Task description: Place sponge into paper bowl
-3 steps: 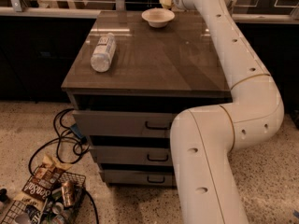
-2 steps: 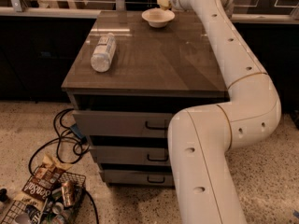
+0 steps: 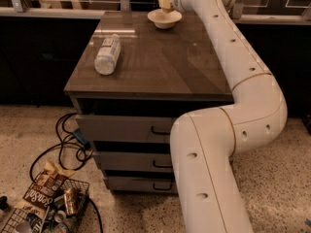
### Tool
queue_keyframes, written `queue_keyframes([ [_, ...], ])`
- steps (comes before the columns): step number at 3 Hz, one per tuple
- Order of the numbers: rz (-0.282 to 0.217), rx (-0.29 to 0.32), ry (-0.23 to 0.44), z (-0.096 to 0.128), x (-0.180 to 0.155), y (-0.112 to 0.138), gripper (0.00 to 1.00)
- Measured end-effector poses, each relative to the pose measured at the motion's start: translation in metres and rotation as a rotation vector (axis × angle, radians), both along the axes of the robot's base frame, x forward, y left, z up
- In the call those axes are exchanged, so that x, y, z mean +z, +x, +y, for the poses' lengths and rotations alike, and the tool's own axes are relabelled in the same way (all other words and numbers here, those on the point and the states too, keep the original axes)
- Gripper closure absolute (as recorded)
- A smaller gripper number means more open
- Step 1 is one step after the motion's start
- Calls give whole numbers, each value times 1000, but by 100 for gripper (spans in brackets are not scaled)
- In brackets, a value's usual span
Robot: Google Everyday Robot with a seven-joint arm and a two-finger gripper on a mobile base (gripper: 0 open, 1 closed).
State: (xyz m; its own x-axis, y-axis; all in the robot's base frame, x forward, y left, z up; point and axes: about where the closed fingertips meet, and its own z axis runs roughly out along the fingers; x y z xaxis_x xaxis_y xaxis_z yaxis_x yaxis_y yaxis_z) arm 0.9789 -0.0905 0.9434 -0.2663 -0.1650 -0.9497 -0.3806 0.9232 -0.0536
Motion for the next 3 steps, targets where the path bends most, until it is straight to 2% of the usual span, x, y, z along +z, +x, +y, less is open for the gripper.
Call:
queue_keyframes([
  [1, 18, -17, 19, 4, -8, 4, 100],
  [2, 3, -37, 73, 5, -15, 13, 100],
  [3, -73, -54, 129, -1, -17, 28, 100],
])
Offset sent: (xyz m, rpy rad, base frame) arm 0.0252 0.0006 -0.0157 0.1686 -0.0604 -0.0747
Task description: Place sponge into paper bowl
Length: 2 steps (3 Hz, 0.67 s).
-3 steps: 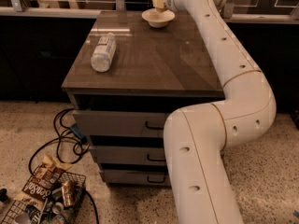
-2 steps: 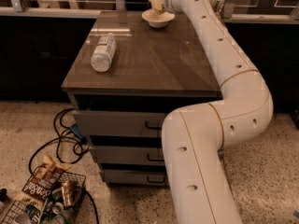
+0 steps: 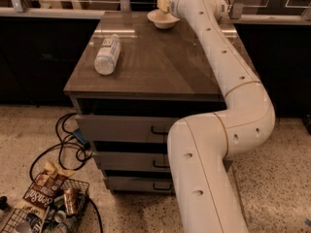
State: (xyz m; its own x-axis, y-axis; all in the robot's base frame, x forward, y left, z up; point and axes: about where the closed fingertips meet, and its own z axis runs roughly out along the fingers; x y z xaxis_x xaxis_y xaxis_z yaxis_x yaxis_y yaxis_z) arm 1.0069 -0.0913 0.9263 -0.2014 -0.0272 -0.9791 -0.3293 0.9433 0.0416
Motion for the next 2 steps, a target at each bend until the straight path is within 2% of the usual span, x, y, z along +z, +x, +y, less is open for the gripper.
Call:
queue_keyframes([
  [1, -49, -20, 3, -4, 0, 8, 100],
  [2, -52, -20, 3, -2, -2, 9, 85],
])
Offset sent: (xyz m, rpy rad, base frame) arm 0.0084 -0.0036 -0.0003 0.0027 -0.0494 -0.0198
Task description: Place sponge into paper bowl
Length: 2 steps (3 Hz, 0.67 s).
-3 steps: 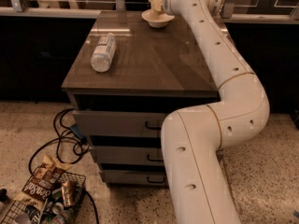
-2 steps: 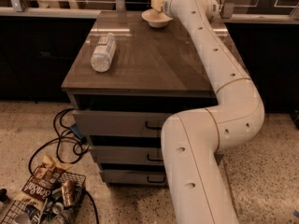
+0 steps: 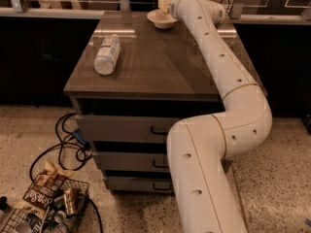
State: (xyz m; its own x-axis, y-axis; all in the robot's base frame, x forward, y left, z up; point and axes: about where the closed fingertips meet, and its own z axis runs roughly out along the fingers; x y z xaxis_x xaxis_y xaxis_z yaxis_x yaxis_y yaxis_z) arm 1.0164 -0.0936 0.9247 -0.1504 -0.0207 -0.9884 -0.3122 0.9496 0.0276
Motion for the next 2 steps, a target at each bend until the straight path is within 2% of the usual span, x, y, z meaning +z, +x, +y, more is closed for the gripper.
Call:
queue_keyframes([
  [2, 5, 4, 0, 4, -4, 1, 38],
])
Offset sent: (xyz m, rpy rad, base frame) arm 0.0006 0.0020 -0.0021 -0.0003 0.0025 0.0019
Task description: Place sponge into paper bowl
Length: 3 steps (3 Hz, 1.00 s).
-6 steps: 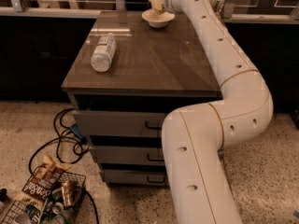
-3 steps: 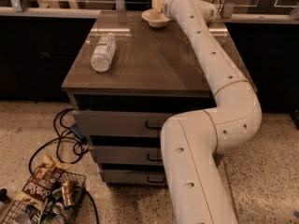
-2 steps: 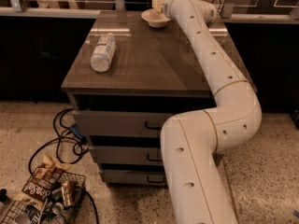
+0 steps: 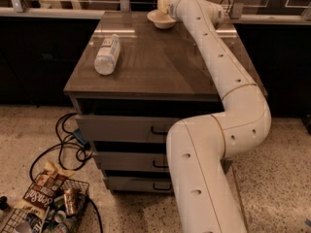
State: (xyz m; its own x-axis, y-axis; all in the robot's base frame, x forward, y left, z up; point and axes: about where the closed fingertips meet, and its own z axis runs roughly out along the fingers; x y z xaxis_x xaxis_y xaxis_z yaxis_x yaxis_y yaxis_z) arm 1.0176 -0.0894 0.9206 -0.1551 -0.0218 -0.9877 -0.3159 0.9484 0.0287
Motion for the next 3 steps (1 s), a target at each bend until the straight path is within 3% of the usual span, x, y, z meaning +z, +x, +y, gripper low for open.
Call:
queue_keyframes([
  [1, 3, 3, 0, 3, -3, 1, 7],
  [2, 5, 4, -1, 4, -4, 1, 0],
  [3, 5, 4, -1, 4, -4, 1, 0],
])
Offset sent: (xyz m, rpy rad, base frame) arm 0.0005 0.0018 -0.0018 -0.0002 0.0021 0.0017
